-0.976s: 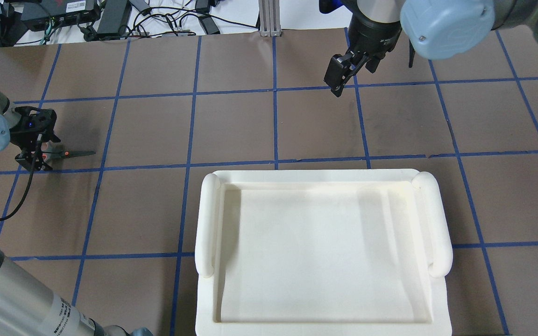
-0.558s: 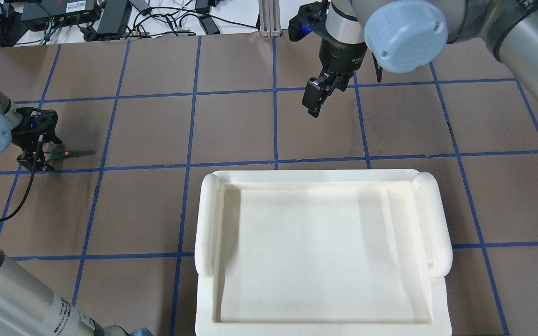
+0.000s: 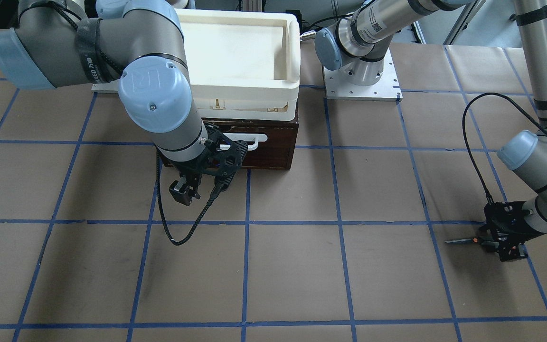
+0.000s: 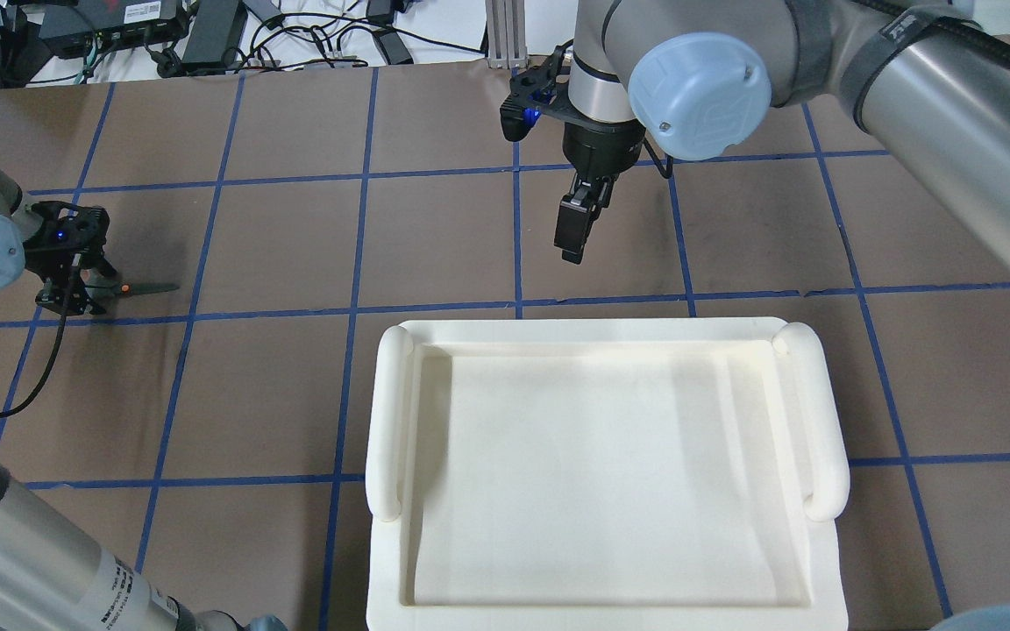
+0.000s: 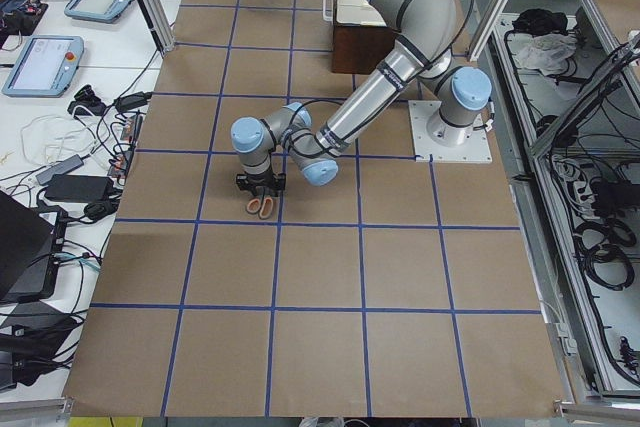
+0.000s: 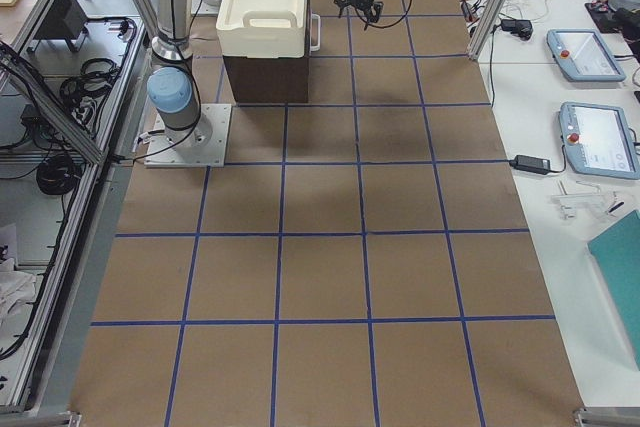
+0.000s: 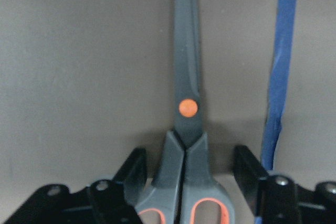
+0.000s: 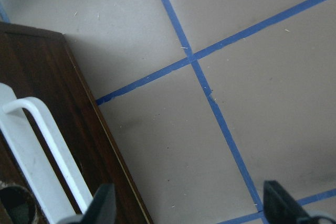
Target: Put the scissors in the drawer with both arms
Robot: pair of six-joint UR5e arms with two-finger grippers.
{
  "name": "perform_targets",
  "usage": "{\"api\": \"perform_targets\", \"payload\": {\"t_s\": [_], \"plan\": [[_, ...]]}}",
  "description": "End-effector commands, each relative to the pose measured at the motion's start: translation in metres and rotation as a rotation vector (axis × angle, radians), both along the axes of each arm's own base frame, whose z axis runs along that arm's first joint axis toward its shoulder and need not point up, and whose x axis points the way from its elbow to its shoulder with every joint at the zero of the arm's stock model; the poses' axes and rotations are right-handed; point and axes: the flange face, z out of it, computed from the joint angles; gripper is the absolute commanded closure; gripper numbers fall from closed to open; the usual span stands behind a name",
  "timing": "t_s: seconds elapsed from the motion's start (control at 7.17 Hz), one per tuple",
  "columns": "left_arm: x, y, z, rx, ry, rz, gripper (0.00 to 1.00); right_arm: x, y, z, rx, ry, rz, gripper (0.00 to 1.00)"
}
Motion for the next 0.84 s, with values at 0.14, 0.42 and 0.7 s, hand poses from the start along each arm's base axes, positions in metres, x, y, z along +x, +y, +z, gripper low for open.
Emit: {"api": "perform_targets", "payload": {"t_s": [0.14,0.42,0.7], "plan": [[-0.006,-0.003,0.009,-0.017,-0.009,-0.064,1.00,-0.003,0.018,-0.015,0.075,-0.039,0.241,0.00],[-0.018,-0.006,0.025,-0.027,-0.016,-0.079,1.00,-0.001,0.027,-0.021,0.134,-0.039,0.247,0.00],[-0.053,-0.015,0.058,-0.058,-0.044,-0.131,1.00,0.015,0.033,-0.029,0.148,-0.038,0.283,0.00]]}}
